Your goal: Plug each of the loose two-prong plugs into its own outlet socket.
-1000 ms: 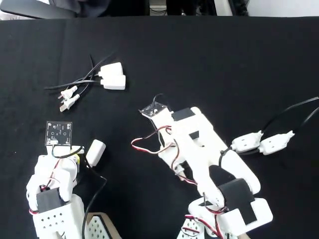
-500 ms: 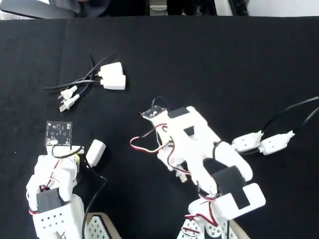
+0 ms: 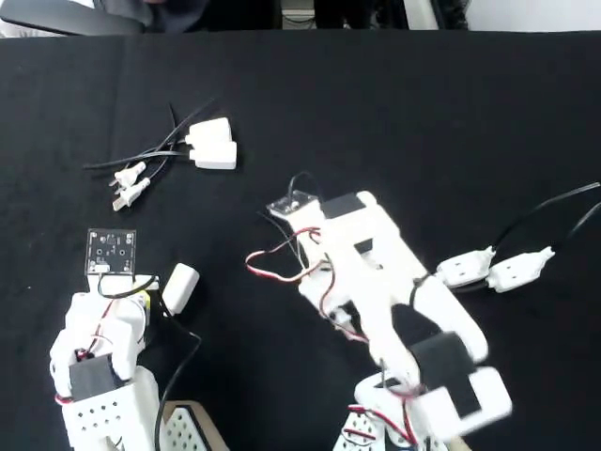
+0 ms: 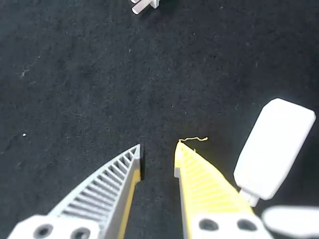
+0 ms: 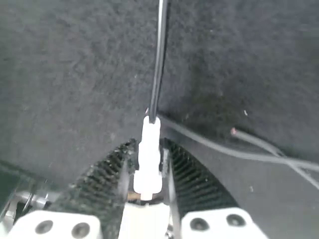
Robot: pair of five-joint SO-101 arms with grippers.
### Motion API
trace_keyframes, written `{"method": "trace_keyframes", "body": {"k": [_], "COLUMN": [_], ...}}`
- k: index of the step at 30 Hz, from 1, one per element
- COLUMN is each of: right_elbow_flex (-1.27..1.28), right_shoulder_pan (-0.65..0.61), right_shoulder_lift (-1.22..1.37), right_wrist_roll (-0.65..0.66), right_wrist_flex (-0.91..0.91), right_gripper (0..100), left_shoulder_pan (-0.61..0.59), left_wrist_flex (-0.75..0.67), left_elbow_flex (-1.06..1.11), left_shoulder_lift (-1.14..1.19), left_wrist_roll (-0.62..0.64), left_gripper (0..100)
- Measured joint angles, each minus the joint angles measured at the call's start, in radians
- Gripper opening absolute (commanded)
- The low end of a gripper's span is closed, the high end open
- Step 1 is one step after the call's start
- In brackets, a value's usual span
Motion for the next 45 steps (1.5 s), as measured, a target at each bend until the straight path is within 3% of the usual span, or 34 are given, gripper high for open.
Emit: {"method": "trace_keyframes", "body": {"k": [5, 10, 18, 27, 30, 36, 45], "right_elbow_flex": [-0.117, -0.172, -0.023, 0.212, 0.318, 0.555, 0.74], "right_shoulder_pan": [-0.084, -0.203, -0.302, -0.341, -0.341, -0.413, -0.459], "right_shoulder_lift": [-0.247, -0.5, -0.698, -0.809, -0.876, -1.051, -1.192], "right_wrist_roll": [-0.043, -0.147, -0.204, -0.338, -0.358, -0.361, -0.324], "right_wrist_flex": [0.137, 0.118, -0.12, -0.585, -0.687, -0.818, -0.838], "right_gripper": [4.3, 3.8, 1.2, 1.1, 1.1, 1.1, 1.1], "left_shoulder_pan": [0.009, 0.068, 0.186, 0.439, 0.434, 0.341, 0.574], "left_wrist_flex": [0.0, 0.0, -0.009, -0.153, -0.219, -0.307, -0.224], "left_elbow_flex": [0.0, 0.0, 0.0, -0.089, -0.097, -0.097, -0.169], "left_shoulder_lift": [0.0, 0.0, 0.0, 0.0, 0.0, 0.0, 0.0], "left_wrist_roll": [0.0, 0.0, 0.005, 0.226, 0.273, 0.356, 0.37], "left_gripper": [12, 12, 12, 12, 12, 12, 12]}}
